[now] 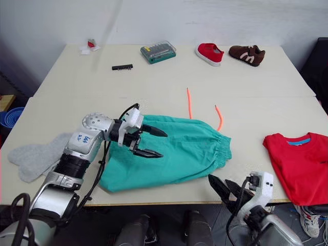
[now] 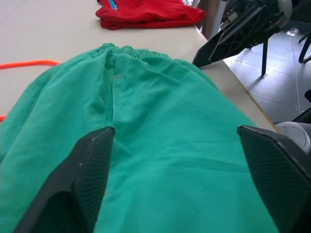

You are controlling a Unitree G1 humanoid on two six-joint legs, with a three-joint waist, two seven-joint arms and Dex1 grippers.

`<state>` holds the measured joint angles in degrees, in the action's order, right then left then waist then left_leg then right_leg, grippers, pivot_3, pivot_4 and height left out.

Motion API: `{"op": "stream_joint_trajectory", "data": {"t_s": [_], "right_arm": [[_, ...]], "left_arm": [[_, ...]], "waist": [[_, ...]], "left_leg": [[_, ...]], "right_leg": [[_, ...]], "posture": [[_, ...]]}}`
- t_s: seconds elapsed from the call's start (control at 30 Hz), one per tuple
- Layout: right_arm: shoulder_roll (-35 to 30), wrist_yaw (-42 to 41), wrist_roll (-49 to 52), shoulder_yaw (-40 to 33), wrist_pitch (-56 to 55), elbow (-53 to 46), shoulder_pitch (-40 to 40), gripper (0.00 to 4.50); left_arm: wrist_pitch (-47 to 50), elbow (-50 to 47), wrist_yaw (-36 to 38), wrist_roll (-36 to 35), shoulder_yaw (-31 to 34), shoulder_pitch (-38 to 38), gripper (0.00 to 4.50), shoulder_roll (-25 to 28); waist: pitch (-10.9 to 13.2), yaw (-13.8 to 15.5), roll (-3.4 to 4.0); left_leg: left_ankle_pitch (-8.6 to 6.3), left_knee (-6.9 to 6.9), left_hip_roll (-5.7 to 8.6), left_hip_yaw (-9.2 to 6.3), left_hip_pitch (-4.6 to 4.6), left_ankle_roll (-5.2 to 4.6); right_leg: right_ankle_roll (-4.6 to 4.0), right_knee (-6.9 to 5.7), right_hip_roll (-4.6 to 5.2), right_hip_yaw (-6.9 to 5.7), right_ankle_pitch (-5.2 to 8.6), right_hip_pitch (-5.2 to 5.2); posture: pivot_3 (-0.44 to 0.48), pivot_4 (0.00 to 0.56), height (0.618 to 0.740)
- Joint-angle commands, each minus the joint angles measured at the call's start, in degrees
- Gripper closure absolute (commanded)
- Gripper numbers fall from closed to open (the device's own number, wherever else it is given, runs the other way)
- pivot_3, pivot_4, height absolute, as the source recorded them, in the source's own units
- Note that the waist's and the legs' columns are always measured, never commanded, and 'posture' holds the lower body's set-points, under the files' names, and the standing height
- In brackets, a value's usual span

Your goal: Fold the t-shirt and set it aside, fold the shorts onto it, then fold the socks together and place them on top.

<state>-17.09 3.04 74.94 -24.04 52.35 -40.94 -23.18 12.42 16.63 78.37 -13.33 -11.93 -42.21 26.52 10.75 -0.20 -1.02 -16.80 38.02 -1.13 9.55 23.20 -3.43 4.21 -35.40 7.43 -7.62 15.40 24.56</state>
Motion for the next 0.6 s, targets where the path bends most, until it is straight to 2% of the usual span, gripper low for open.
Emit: {"op": "stream_joint_trajectory", "data": {"t_s": [0.03, 0.2, 0.43, 0.53, 0.6], "right_arm": [[0.15, 2.76, 2.18, 2.11, -1.49, 5.53, 4.16, 0.0], [0.27, 5.28, 3.14, 4.11, -2.41, 13.8, 11.79, 0.0], [0.46, 5.12, 1.49, 7.64, -2.85, 20.27, 20.58, 0.0], [0.05, 4.74, 1.82, 7.64, -3.12, 20.47, 22.27, 0.61], [-0.99, 4.15, 0.23, 7.86, -3.22, 20.04, 22.69, 1.29]], "left_arm": [[-2.18, -0.31, -0.98, 0.95, 0.58, -0.35, 0.03, 1.24], [-2.92, -0.9, -2.88, 1.38, 1.1, 0.55, 0.03, 2.37], [-4.13, -1.55, -4.98, 2.11, 1.54, 2.26, 0.03, 4.24], [-5.16, 0.06, -6.05, 2.92, 1.94, 2.4, 0.0, 5.22], [-5.57, 1.5, -6.55, 3.32, 2.43, 2.56, 0.0, 6.19]], "waist": [[-0.02, -0.09, -0.04], [-0.04, -0.05, -0.06], [-0.05, -0.6, -0.08], [-0.05, -0.56, -0.08], [-0.05, -0.64, -0.08]], "left_leg": [[-0.02, 0.02, 0.0, 0.0, 0.0, 0.01], [-0.14, 0.04, 0.01, -0.03, -0.03, -0.18], [0.04, 0.03, 0.0, -0.02, -0.04, 0.1], [0.06, 0.04, 0.0, -0.02, -0.04, 0.09], [0.05, 0.03, 0.0, -0.02, -0.02, 0.1]], "right_leg": [[0.04, 0.01, 0.0, 0.01, -0.03, -0.02], [0.03, 0.08, 0.04, 0.04, -0.18, -0.1], [0.03, 0.02, 0.04, 0.03, -0.19, -0.08], [0.03, 0.0, 0.04, 0.03, -0.19, -0.08], [0.03, 0.0, 0.04, 0.03, -0.19, -0.04]], "posture": [[0.0, 0.15, 0.74], [0.0, 0.15, 0.74], [0.0, 0.15, 0.74], [0.0, 0.15, 0.74], [0.0, 0.15, 0.74]]}}
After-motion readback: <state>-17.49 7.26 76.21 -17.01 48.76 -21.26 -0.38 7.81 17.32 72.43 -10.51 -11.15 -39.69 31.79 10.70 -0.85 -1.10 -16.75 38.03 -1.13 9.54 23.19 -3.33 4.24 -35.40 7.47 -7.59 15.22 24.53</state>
